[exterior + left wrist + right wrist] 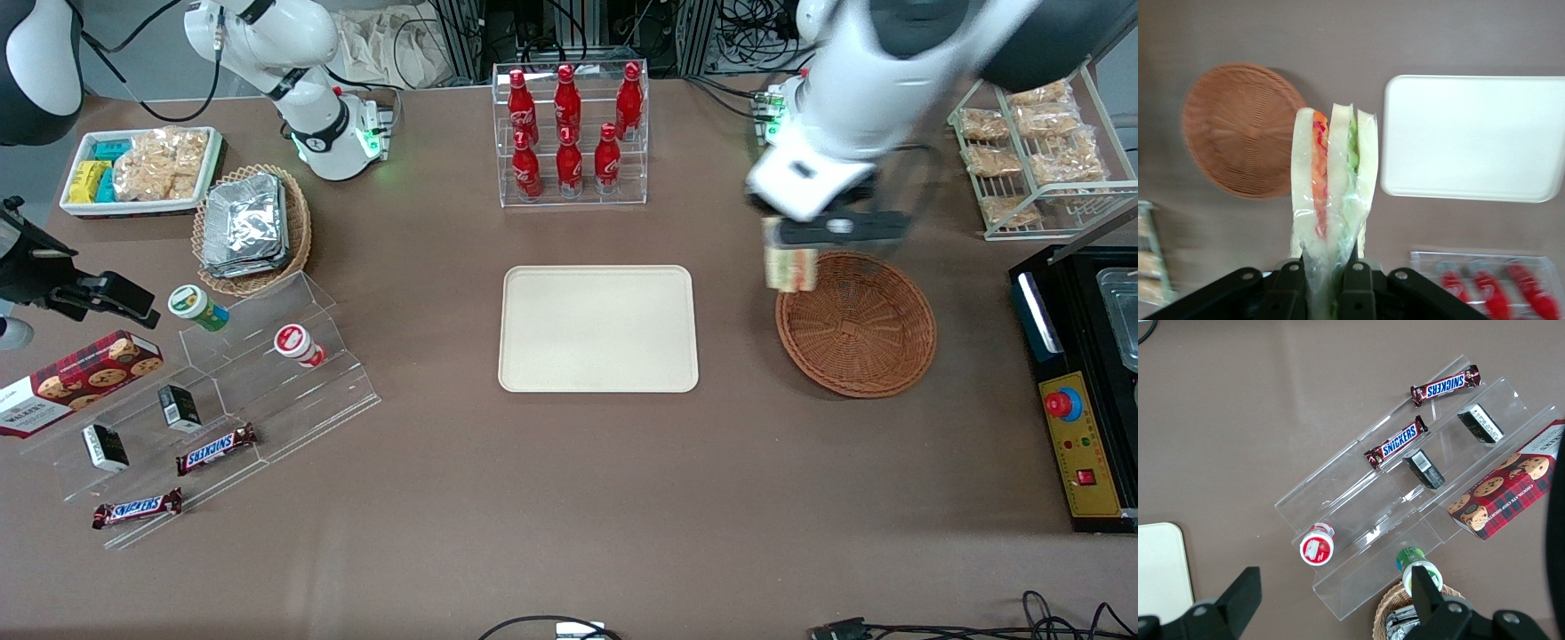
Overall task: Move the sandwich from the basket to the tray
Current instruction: 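Carry the sandwich over the white tray and lower it onto it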
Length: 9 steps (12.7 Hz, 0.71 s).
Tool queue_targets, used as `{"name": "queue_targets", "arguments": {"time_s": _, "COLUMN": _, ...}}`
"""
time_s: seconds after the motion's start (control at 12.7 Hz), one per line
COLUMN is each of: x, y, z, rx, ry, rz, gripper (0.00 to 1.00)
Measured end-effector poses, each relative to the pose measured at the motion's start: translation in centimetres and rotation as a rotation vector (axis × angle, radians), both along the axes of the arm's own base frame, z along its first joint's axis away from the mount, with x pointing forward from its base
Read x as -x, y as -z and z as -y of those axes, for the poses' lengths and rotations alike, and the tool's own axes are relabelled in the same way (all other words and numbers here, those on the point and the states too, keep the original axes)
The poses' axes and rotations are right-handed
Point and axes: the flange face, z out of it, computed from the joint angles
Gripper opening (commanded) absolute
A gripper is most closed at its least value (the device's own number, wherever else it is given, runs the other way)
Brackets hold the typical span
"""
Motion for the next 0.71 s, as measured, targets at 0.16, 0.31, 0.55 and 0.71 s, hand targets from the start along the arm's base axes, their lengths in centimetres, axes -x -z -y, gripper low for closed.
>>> {"name": "queue_targets", "arguments": {"time_s": 0.16, "x": 0.1, "y": 1.8, "z": 5.6, "rx": 0.013, "ry": -0.067, "rz": -0.006, "gripper": 0.00}}
{"name": "queue_targets", "arguments": {"time_s": 0.31, "x": -0.2, "y": 4.3, "z": 9.1, "rx": 0.022, "ry": -0.100, "rz": -0.039, "gripper": 0.00}}
{"name": "queue_targets", "arguments": {"time_s": 0.55, "x": -1.0, "y": 11.4, "z": 11.4, "rx": 0.004, "ry": -0.080, "rz": -0.034, "gripper": 0.00}}
{"name": "queue_targets", "arguments": {"time_s": 0.71, "x": -0.6, "y": 18.9, "z": 11.9, "rx": -0.020, "ry": -0.042, "rz": 0.000, "gripper": 0.00}}
